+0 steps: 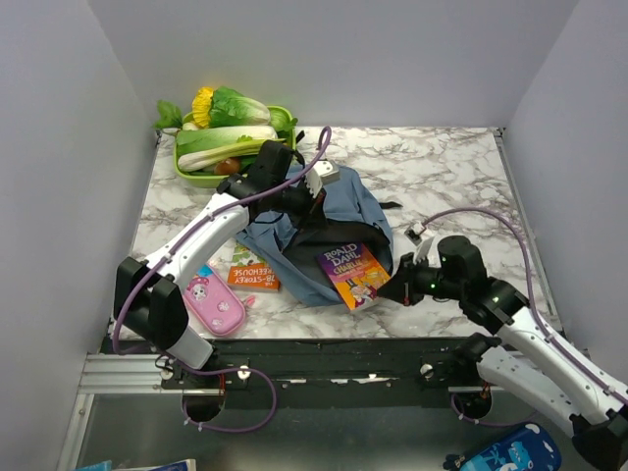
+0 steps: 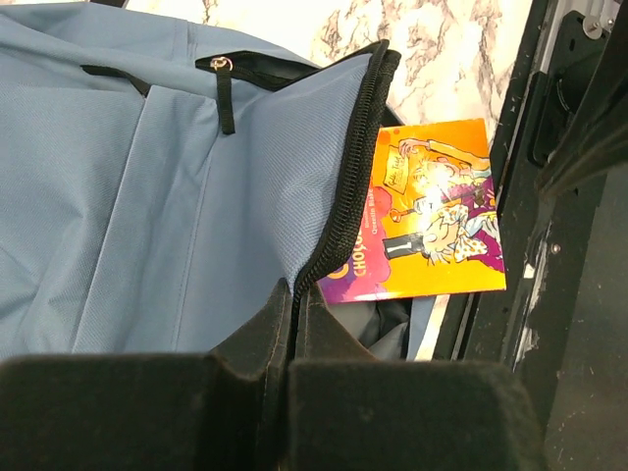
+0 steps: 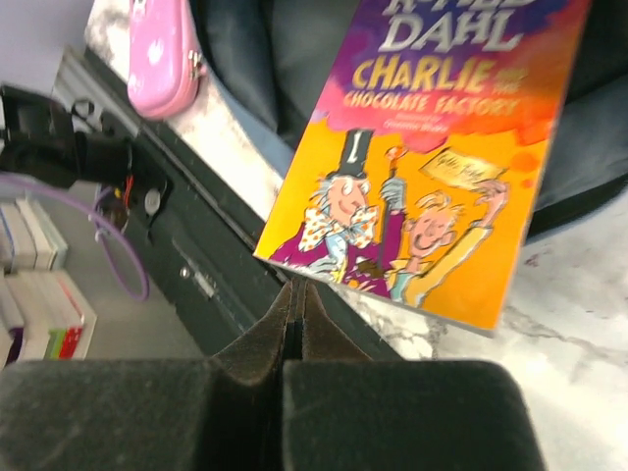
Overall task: Pack the student bag
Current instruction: Place the book in the student bag.
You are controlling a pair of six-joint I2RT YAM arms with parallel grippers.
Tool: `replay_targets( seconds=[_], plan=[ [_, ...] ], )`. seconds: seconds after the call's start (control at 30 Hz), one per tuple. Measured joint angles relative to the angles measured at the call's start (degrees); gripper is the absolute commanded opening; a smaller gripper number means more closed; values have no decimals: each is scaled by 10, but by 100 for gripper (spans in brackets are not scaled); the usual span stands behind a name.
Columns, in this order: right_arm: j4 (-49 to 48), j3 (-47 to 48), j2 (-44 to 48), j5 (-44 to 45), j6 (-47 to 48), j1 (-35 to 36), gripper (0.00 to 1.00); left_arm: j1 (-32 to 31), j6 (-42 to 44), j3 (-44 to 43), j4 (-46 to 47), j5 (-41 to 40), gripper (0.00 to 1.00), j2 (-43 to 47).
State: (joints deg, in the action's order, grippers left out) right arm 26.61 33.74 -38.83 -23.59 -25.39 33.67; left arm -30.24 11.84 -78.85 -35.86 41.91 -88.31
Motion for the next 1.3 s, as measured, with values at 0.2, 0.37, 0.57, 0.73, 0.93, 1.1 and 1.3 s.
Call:
replay_targets(
  seconds=[0.2,0.37,0.57,0.73,0.93,1.1,1.3],
  plan=[
    [0,-3,-68,-14,0,76,1,0,0,-14,-5,-7,0,-9],
    [8,-3,-76,-15,0,96,1,0,4,-21,-9,-12,0,-14],
    [11,-3,-118,-4,-1,104,1,0,6,-28,-16,-14,0,-17],
    [-27,-9,-197,61,-12,113,1,0,6,-35,-23,-14,0,-17],
    [-154,-16,-237,156,-17,114,1,0,12,-44,-37,-9,0,-17],
    [-258,-7,-297,188,-16,118,4,-6,26,-52,-55,0,0,-18],
    [-322,-3,-324,241,-28,137,35,-14,42,-52,-72,9,0,-19]
  ],
)
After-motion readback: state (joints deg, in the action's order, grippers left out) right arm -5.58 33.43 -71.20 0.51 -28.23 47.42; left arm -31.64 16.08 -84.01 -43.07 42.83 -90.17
